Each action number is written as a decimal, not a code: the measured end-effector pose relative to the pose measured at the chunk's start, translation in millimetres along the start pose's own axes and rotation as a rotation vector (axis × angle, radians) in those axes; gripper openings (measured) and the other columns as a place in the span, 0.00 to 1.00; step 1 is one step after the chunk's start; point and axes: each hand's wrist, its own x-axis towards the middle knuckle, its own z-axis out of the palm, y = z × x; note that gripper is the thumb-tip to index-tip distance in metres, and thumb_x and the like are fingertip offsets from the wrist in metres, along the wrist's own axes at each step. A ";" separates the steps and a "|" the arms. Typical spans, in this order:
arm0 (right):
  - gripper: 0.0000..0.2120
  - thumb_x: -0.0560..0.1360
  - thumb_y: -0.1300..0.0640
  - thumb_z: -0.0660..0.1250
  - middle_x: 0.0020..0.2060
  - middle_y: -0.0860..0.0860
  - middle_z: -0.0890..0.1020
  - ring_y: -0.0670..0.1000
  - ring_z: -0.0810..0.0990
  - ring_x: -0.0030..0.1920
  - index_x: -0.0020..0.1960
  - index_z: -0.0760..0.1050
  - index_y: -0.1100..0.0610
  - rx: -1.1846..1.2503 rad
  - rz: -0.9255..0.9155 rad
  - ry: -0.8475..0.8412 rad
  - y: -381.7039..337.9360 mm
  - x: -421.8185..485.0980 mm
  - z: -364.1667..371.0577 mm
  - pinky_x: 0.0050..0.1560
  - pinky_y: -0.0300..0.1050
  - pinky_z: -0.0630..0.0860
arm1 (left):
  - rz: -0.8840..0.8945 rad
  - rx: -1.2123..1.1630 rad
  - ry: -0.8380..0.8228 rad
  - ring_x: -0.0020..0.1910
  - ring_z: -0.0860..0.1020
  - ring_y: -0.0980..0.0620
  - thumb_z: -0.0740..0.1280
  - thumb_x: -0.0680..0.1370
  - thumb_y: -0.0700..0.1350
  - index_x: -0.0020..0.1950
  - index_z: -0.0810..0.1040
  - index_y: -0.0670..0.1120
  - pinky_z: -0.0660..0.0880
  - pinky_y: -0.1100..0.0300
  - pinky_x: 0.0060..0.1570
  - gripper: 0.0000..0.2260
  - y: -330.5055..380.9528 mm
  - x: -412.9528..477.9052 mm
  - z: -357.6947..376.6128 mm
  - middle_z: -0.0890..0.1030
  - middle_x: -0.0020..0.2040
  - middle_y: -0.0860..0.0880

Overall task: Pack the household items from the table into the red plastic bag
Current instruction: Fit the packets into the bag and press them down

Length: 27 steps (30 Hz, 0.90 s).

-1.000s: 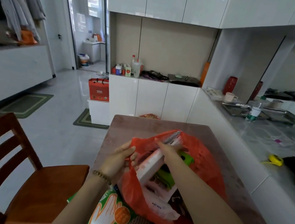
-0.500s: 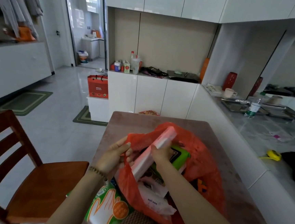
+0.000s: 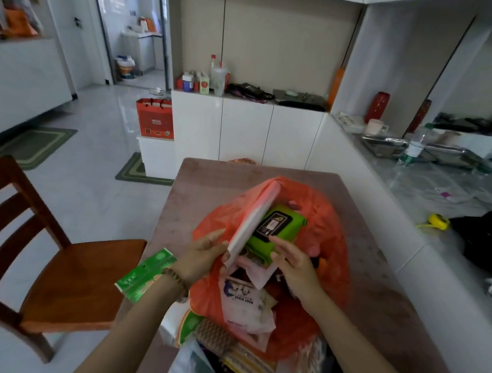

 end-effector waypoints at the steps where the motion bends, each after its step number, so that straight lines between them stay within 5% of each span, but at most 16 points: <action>1: 0.15 0.78 0.63 0.63 0.61 0.47 0.77 0.43 0.74 0.62 0.64 0.75 0.56 0.005 0.005 0.014 3.1 -7.7 -3.9 0.62 0.41 0.73 | 0.004 -0.017 0.016 0.18 0.72 0.56 0.57 0.80 0.38 0.73 0.59 0.44 0.70 0.62 0.23 0.21 -4.1 -1.5 1.8 0.71 0.29 0.48; 5: 0.12 0.76 0.62 0.66 0.45 0.39 0.80 0.31 0.80 0.43 0.56 0.78 0.49 0.058 0.037 0.063 18.0 -36.5 -20.9 0.41 0.27 0.74 | 0.062 0.189 0.158 0.18 0.74 0.59 0.61 0.79 0.38 0.73 0.60 0.41 0.73 0.66 0.24 0.22 -27.1 -6.1 2.6 0.76 0.33 0.44; 7: 0.11 0.75 0.60 0.69 0.48 0.40 0.82 0.33 0.81 0.46 0.54 0.79 0.48 0.093 0.068 0.090 26.2 -52.0 -31.0 0.42 0.27 0.74 | 0.087 0.311 0.262 0.22 0.76 0.61 0.63 0.78 0.41 0.70 0.63 0.40 0.74 0.68 0.27 0.21 -41.7 -10.3 2.4 0.78 0.40 0.41; 9: 0.09 0.74 0.59 0.70 0.51 0.43 0.83 0.36 0.81 0.49 0.53 0.80 0.48 0.104 0.101 0.104 34.5 -67.2 -42.3 0.44 0.29 0.76 | 0.127 0.424 0.329 0.36 0.80 0.53 0.66 0.76 0.44 0.69 0.65 0.41 0.77 0.60 0.39 0.23 -53.5 -16.9 4.7 0.79 0.49 0.39; 13: 0.07 0.72 0.58 0.72 0.49 0.48 0.84 0.46 0.82 0.51 0.50 0.81 0.51 0.140 0.181 0.152 53.6 -97.2 -67.4 0.51 0.39 0.78 | 0.287 0.521 0.494 0.59 0.70 0.45 0.72 0.71 0.46 0.70 0.62 0.41 0.69 0.53 0.60 0.31 -75.0 -33.5 26.0 0.70 0.62 0.40; 17: 0.08 0.72 0.55 0.72 0.48 0.47 0.82 0.47 0.80 0.52 0.50 0.79 0.53 0.057 0.288 0.206 80.8 -122.5 -84.4 0.44 0.33 0.75 | 0.559 0.526 0.714 0.53 0.68 0.52 0.72 0.71 0.49 0.59 0.71 0.43 0.66 0.62 0.54 0.21 -94.1 -53.7 56.8 0.71 0.53 0.49; 20: 0.12 0.72 0.55 0.72 0.55 0.51 0.78 0.51 0.77 0.56 0.54 0.76 0.56 0.005 0.433 0.271 107.3 -132.6 -92.7 0.51 0.42 0.73 | 0.627 0.430 0.603 0.44 0.71 0.57 0.67 0.73 0.49 0.48 0.71 0.51 0.67 0.70 0.45 0.08 -116.4 -70.0 88.1 0.73 0.44 0.53; 23: 0.20 0.74 0.52 0.70 0.62 0.55 0.75 0.55 0.74 0.61 0.62 0.72 0.58 0.045 0.639 0.174 126.7 -133.2 -88.9 0.60 0.50 0.73 | 0.391 0.515 0.338 0.38 0.74 0.58 0.62 0.77 0.55 0.42 0.72 0.53 0.72 0.63 0.40 0.07 -142.8 -76.4 115.9 0.76 0.38 0.54; 25: 0.20 0.75 0.49 0.68 0.63 0.57 0.75 0.56 0.75 0.60 0.62 0.73 0.60 0.111 0.772 0.075 133.6 -130.1 -77.6 0.62 0.51 0.74 | 0.095 0.715 0.116 0.43 0.78 0.53 0.58 0.78 0.57 0.50 0.75 0.50 0.76 0.56 0.46 0.12 -162.2 -73.4 130.6 0.81 0.46 0.49; 27: 0.24 0.75 0.49 0.68 0.64 0.60 0.75 0.57 0.75 0.61 0.66 0.72 0.62 0.180 0.827 0.038 139.9 -124.8 -64.1 0.61 0.52 0.74 | -0.161 0.905 -0.041 0.58 0.76 0.46 0.56 0.79 0.56 0.66 0.69 0.43 0.73 0.54 0.57 0.21 -179.9 -68.2 143.9 0.76 0.62 0.43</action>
